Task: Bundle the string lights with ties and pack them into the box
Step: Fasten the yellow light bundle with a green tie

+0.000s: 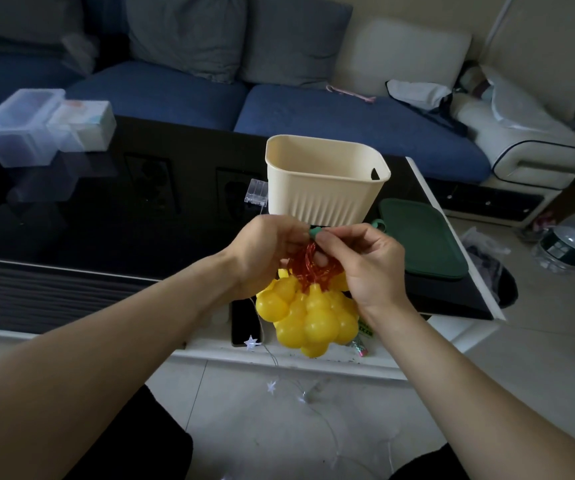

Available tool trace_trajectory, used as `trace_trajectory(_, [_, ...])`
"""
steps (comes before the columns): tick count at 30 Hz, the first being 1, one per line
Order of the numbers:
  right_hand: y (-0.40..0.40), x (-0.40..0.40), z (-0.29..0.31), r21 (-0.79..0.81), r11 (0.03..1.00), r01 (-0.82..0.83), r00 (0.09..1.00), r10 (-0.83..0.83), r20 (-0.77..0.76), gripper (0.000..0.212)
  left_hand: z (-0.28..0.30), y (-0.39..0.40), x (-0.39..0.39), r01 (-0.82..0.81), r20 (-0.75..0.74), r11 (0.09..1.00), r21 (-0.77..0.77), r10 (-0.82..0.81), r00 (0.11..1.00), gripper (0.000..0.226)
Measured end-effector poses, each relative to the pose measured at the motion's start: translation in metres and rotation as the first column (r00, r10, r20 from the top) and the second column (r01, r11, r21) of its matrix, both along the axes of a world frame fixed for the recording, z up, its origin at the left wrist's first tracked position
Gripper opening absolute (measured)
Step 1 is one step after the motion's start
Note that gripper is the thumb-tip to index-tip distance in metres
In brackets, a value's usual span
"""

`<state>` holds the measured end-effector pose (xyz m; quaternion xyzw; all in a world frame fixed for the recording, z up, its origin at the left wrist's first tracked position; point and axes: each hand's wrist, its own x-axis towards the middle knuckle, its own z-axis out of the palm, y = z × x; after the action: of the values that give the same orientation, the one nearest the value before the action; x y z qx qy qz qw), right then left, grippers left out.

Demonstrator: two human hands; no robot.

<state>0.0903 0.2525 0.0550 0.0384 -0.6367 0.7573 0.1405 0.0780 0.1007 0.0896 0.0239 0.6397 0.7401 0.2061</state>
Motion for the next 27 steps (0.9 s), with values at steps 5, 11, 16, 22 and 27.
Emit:
trace_trajectory(5, [0.0, 0.002, 0.001, 0.014, 0.999, -0.05, 0.998, 0.05, -0.031, 0.015, -0.003, 0.002, -0.003, -0.004, -0.026, 0.999, -0.053, 0.003, 1.0, 0.029])
trace_trajectory(11, [0.018, -0.002, 0.001, 0.208, 0.975, -0.078, 0.99, 0.101, -0.102, 0.017, -0.005, -0.001, -0.009, -0.007, 0.059, 0.999, 0.049, 0.004, 0.998, 0.033])
trace_trajectory(16, [0.018, -0.002, 0.003, 0.314, 0.949, -0.008, 0.978, 0.072, -0.194, 0.021, 0.003, 0.003, -0.007, -0.02, 0.197, 0.983, 0.18, -0.016, 0.98, 0.02])
trace_trajectory(22, [0.022, 0.0, 0.007, 0.382, 0.924, 0.034, 0.962, 0.073, -0.263, 0.015, 0.003, 0.0, -0.008, 0.041, 0.156, 0.989, 0.144, -0.064, 0.986, 0.031])
trace_trajectory(27, [0.022, 0.0, 0.003, 0.409, 0.91, 0.069, 0.961, 0.049, -0.271, 0.016, -0.002, -0.002, -0.011, 0.07, 0.174, 0.997, 0.045, -0.077, 0.982, 0.034])
